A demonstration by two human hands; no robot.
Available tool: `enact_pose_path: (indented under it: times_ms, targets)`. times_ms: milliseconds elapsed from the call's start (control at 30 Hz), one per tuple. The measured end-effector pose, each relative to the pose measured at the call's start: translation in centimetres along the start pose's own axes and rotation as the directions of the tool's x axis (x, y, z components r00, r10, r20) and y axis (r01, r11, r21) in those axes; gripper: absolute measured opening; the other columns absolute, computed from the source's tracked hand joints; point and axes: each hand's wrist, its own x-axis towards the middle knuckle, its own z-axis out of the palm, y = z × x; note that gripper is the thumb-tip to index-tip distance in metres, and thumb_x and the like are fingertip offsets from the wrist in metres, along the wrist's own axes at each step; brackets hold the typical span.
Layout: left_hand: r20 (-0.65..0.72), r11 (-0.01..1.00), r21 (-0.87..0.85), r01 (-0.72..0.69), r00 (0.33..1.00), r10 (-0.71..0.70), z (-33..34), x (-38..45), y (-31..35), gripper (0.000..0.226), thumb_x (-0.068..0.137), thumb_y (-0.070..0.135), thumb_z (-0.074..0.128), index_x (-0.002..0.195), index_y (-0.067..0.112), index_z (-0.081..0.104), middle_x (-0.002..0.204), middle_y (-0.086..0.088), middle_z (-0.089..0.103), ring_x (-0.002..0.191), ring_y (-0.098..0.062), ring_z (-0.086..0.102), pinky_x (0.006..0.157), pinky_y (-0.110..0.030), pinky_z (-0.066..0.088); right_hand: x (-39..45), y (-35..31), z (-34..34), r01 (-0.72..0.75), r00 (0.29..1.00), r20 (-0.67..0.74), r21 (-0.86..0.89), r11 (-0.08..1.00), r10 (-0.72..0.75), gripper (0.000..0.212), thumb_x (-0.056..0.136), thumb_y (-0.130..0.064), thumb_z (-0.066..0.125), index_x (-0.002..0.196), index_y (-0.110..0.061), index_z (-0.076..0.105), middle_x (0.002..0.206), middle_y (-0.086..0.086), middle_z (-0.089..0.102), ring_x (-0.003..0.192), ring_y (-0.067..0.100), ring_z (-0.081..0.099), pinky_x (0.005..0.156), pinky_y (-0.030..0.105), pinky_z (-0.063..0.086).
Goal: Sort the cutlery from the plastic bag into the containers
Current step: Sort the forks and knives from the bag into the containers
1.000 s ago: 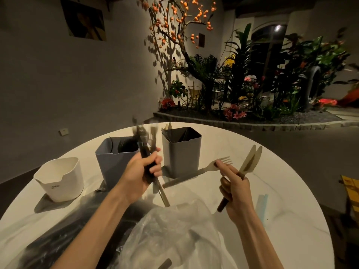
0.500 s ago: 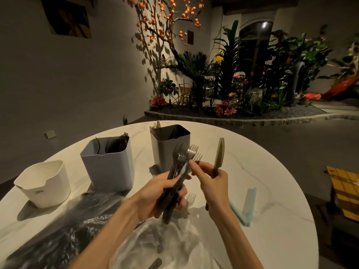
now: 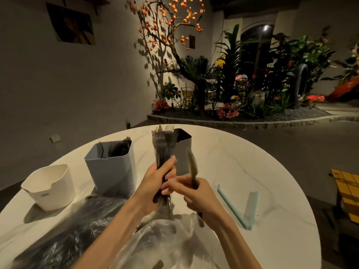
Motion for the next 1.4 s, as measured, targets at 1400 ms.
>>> enact_pose_path:
  times_ms: [1400]
  targets:
    - [-0.035, 0.997, -0.063, 0.052, 0.998, -0.055, -0.8, -0.8, -1.1, 0.033, 0.096, 0.037, 0.055, 0.109, 0.007, 0.056, 0.065, -0.004, 0.033, 0.043, -0.009, 0.03, 0.037, -0.02, 0.029, 1.0, 0.7, -1.4, -0.074, 0.978, -0.196, -0.009, 0.997, 0.071, 0.057, 0.092, -0.064, 0.05, 0.058, -0.018, 0.047, 0.051, -0.002, 0.043, 0.045, 0.008, 0.036, 0.046, 0.019, 0.031]
